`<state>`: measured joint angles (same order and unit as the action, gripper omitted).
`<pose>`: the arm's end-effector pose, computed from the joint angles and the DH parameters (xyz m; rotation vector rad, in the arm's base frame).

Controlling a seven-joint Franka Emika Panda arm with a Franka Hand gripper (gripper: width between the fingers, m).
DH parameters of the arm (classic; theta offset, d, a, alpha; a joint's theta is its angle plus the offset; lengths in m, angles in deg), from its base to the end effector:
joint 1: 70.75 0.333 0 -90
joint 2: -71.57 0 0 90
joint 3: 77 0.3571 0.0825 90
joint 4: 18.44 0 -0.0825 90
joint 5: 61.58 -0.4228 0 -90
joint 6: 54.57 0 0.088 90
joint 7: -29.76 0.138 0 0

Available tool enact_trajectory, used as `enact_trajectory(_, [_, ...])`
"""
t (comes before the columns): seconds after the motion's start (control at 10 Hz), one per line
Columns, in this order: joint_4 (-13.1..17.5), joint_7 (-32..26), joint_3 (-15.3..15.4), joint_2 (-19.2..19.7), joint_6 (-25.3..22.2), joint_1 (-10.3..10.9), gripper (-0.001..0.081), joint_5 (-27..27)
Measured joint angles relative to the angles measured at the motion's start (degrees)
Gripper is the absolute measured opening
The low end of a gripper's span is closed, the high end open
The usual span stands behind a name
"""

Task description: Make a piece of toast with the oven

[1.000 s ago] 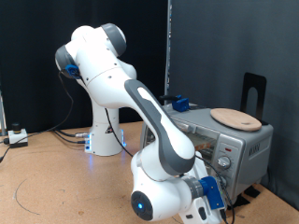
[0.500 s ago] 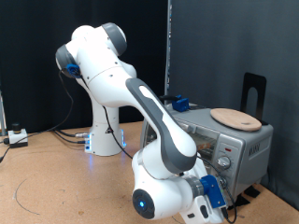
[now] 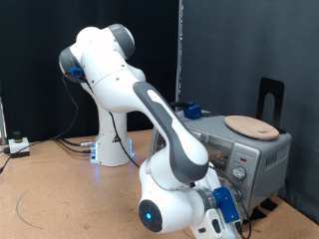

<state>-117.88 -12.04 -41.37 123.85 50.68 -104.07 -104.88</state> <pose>0.6456 0.0809 0.1348 -1.8073 -0.2036 0.2586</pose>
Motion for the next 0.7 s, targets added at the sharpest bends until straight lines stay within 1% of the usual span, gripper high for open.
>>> enact_trajectory(0.1, [0.44,1.17,-0.04,-0.32,-0.61,-0.36,0.0339,0.00])
enact_trajectory(0.2, [0.91,3.64,-0.05,-0.62,-3.13,-1.00,0.0339,-0.05])
enact_trajectory(0.3, [1.05,7.10,-0.05,-1.29,-6.62,-2.14,0.0521,-0.87])
enact_trajectory(0.4, [0.99,10.20,-0.05,-2.03,-8.78,-3.39,0.0658,-1.87])
enact_trajectory(0.5, [0.63,14.44,-0.28,-3.25,-9.54,-4.43,0.0658,-2.17])
enact_trajectory(0.6, [0.28,18.89,-0.98,-4.84,-9.77,-4.98,0.0776,-1.90])
enact_trajectory(0.7, [-0.08,23.03,-2.01,-6.66,-9.69,-5.18,0.0800,-1.05])
